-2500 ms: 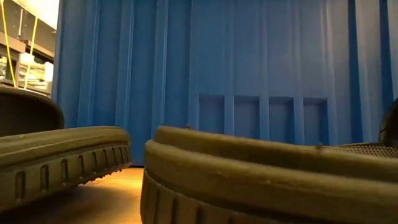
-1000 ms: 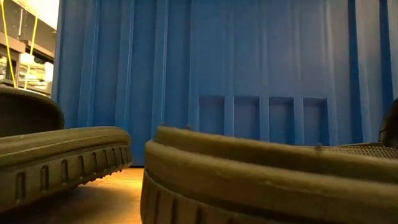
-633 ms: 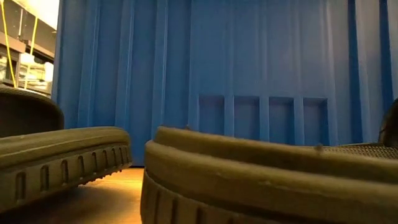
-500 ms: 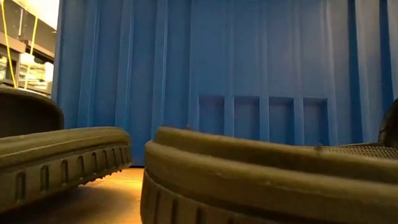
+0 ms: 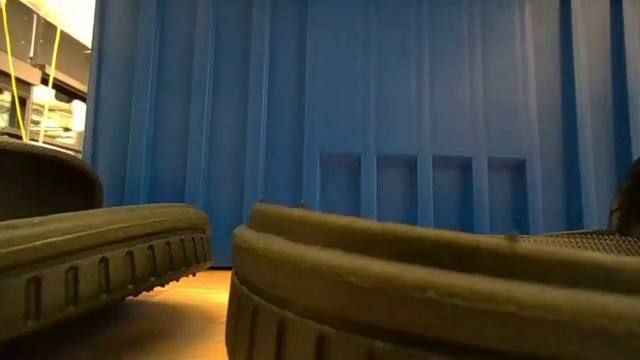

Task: Pick and place slides into bin
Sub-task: Put the black slipper into the bin

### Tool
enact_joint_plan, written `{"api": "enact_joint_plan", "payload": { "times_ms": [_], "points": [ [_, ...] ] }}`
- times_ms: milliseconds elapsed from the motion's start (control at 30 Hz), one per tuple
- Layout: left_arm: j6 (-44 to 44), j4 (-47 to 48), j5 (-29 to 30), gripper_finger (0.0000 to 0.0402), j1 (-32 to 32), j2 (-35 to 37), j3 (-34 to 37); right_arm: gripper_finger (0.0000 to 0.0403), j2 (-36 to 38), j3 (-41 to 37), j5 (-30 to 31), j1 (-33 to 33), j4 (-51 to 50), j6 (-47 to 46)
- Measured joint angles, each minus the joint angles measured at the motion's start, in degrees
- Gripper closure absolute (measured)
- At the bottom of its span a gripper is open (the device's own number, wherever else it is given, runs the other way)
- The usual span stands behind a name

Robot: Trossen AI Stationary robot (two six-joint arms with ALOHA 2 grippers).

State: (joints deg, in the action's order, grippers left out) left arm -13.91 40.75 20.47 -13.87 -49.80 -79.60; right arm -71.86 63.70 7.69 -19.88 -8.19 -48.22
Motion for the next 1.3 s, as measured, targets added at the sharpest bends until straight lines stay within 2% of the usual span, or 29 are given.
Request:
{"api": "enact_joint_plan", "payload": {
  "times_ms": [367,467,633,900,1000,1133,1300],
  "points": [
    [0.11,-0.45,-3.44,0.0043,0.00,0.16,0.03,0.0398,-10.60,0.04,2.32,-2.90,0.48,-12.17],
    [-0.12,-0.46,-3.76,0.0043,0.00,0.17,0.03,0.0398,-13.07,2.77,1.87,-3.73,-3.88,-14.74],
    [-0.31,-1.54,-7.48,0.0043,0.00,0.06,0.03,0.0398,-19.83,11.25,0.23,-3.83,-11.50,-12.65],
    [2.18,-4.73,-11.16,0.0043,0.00,0.09,0.03,0.0398,-31.44,25.61,2.50,-4.62,-24.01,-9.85],
    [2.14,-4.72,-10.99,0.0043,0.00,0.08,0.03,0.0398,-33.75,26.51,1.33,-4.96,-29.33,-11.90],
    [2.63,-4.72,-10.97,0.0043,0.00,0.08,0.03,0.0399,-33.92,25.69,0.80,-4.99,-26.42,-11.92],
    [3.78,-4.66,-12.19,0.0043,0.00,0.08,0.03,0.0399,-34.00,25.54,0.34,-6.21,-28.50,-11.94]
  ]
}}
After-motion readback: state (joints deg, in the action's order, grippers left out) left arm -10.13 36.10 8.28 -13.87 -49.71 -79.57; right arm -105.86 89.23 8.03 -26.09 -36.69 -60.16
